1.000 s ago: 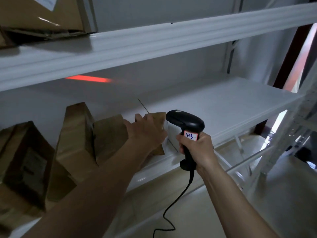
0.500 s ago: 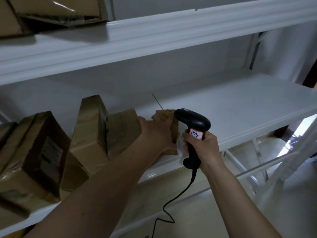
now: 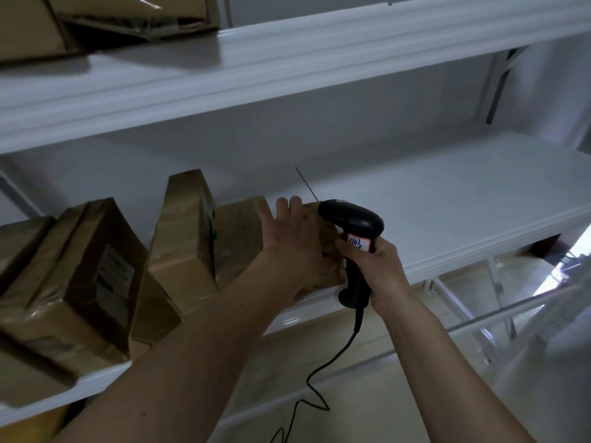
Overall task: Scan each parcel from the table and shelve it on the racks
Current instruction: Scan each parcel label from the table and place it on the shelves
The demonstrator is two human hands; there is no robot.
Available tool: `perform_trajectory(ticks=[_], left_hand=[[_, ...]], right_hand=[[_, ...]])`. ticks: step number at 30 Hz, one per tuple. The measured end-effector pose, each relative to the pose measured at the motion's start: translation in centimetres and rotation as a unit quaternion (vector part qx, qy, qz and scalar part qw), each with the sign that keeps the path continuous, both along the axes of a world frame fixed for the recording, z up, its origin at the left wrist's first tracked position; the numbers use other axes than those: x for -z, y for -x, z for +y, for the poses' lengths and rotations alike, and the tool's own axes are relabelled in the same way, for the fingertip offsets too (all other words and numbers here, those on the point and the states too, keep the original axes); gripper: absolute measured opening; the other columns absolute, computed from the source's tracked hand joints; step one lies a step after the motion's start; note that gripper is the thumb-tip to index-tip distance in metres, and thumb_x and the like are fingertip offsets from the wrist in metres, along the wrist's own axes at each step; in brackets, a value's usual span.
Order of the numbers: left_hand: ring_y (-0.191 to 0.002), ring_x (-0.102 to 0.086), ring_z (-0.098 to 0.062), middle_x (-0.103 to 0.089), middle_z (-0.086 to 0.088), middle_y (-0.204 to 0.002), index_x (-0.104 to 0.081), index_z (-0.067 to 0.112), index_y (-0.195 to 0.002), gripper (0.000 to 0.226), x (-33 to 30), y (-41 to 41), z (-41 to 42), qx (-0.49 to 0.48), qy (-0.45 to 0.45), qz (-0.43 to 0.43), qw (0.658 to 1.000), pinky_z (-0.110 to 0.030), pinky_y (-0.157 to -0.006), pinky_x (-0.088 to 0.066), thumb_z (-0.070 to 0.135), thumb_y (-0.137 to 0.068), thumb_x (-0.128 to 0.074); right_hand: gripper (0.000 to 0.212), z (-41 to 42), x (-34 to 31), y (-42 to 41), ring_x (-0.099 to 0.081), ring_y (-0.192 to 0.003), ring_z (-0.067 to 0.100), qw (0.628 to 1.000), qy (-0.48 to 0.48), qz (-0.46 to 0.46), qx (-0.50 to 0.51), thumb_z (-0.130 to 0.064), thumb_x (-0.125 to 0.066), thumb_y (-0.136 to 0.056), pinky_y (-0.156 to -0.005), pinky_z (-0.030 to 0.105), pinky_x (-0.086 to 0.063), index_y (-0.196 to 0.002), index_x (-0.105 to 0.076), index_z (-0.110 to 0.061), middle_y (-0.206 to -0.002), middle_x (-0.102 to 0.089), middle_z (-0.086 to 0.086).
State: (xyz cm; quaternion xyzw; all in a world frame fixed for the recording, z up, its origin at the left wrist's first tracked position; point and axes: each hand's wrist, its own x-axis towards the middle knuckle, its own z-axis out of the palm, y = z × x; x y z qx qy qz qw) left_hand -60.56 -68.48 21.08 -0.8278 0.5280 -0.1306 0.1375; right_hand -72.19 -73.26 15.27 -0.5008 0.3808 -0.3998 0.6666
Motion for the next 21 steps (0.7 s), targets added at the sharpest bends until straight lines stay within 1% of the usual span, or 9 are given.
perform_trajectory(ticks=[3, 5, 8, 10, 11, 14, 16, 19, 21], left_hand=[[-0.128, -0.033, -0.030, -0.037, -0.009, -0.137, -0.044, 0.026, -0.134, 0.071, -0.1, 0.1, 1.1, 0.017, 0.025, 0.022, 0.999, -0.053, -0.111, -0.023, 0.074, -0.081, -0.045], [-0.123, -0.040, -0.027, -0.044, -0.007, -0.133, -0.050, 0.022, -0.130, 0.057, 0.2, 0.5, 2.5, 0.050, 0.103, 0.073, 0.991, -0.044, -0.108, -0.031, 0.061, -0.089, -0.046], [-0.093, -0.055, -0.018, -0.060, -0.004, -0.106, -0.065, 0.015, -0.111, 0.024, 0.9, 1.2, 5.9, 0.115, 0.247, 0.223, 0.936, -0.034, -0.082, -0.049, 0.029, -0.094, -0.055], [-0.075, -0.055, -0.016, -0.064, -0.004, -0.085, -0.071, 0.010, -0.089, 0.012, 1.1, 1.4, 8.3, 0.143, 0.305, 0.259, 0.905, -0.035, -0.068, -0.050, 0.016, -0.091, -0.061], [-0.074, -0.056, -0.015, -0.065, -0.004, -0.082, -0.071, 0.009, -0.084, 0.012, 1.2, 1.2, 9.4, 0.149, 0.332, 0.261, 0.894, -0.033, -0.066, -0.050, 0.015, -0.090, -0.063], [-0.088, -0.059, -0.020, -0.068, -0.007, -0.093, -0.073, 0.010, -0.092, 0.009, 0.6, 0.1, 12.1, 0.177, 0.396, 0.270, 0.860, -0.032, -0.073, -0.049, 0.014, -0.089, -0.065], [-0.096, -0.060, -0.021, -0.069, -0.006, -0.099, -0.073, 0.011, -0.096, 0.010, -0.1, -0.9, 14.0, 0.192, 0.398, 0.296, 0.847, -0.033, -0.079, -0.050, 0.013, -0.089, -0.066], [-0.087, -0.062, -0.016, -0.068, -0.004, -0.092, -0.072, 0.010, -0.088, 0.006, -0.5, -2.4, 17.9, 0.204, 0.416, 0.306, 0.832, -0.029, -0.078, -0.051, 0.010, -0.088, -0.066], [-0.079, -0.064, -0.017, -0.069, -0.002, -0.084, -0.071, 0.009, -0.087, 0.007, -0.2, -3.8, 21.3, 0.200, 0.425, 0.331, 0.818, -0.035, -0.073, -0.054, 0.011, -0.088, -0.064]], right_hand=[[0.012, 0.6, -0.2, 0.5, -0.066, -0.068, 0.012, 1.000, 0.020, 0.003, 0.007, -0.013, -0.071, -0.086, -0.068, 0.030, -0.056, -0.092, -0.066, -0.022, -0.074, -0.070, -0.003], [0.012, 1.1, -0.5, 1.4, -0.064, -0.059, 0.004, 0.999, 0.045, -0.001, 0.019, -0.011, -0.069, -0.087, -0.062, 0.025, -0.056, -0.090, -0.066, -0.023, -0.064, -0.069, -0.009], [0.014, 2.7, -1.3, 2.6, -0.063, -0.058, 0.002, 0.997, 0.081, -0.006, 0.002, -0.012, -0.070, -0.086, -0.061, 0.022, -0.055, -0.087, -0.066, -0.025, -0.064, -0.069, -0.011], [0.014, 4.5, -1.9, 2.6, -0.063, -0.060, 0.003, 0.995, 0.091, 0.003, -0.032, -0.012, -0.071, -0.085, -0.060, 0.022, -0.055, -0.086, -0.066, -0.025, -0.065, -0.070, -0.010], [0.014, 5.5, -2.2, 2.3, -0.064, -0.059, 0.004, 0.994, 0.093, 0.008, -0.050, -0.011, -0.071, -0.085, -0.058, 0.021, -0.055, -0.086, -0.067, -0.024, -0.065, -0.070, -0.010], [0.013, 8.9, -2.7, 0.8, -0.067, -0.061, 0.007, 0.992, 0.093, 0.002, -0.082, -0.009, -0.070, -0.085, -0.057, 0.021, -0.054, -0.088, -0.067, -0.021, -0.068, -0.072, -0.005], [0.011, 11.0, -3.1, -0.4, -0.068, -0.068, 0.011, 0.994, 0.093, -0.002, -0.062, -0.013, -0.072, -0.084, -0.068, 0.031, -0.058, -0.087, -0.069, -0.023, -0.072, -0.073, -0.002], [0.005, 13.8, -3.7, -2.2, -0.067, -0.071, 0.014, 0.994, 0.103, -0.006, -0.040, -0.016, -0.074, -0.082, -0.078, 0.038, -0.055, -0.084, -0.070, -0.020, -0.073, -0.072, -0.001], [0.008, 16.3, -4.0, -3.9, -0.068, -0.077, 0.021, 0.992, 0.102, -0.002, -0.072, -0.015, -0.073, -0.082, -0.077, 0.039, -0.056, -0.089, -0.071, -0.014, -0.080, -0.073, 0.007]])
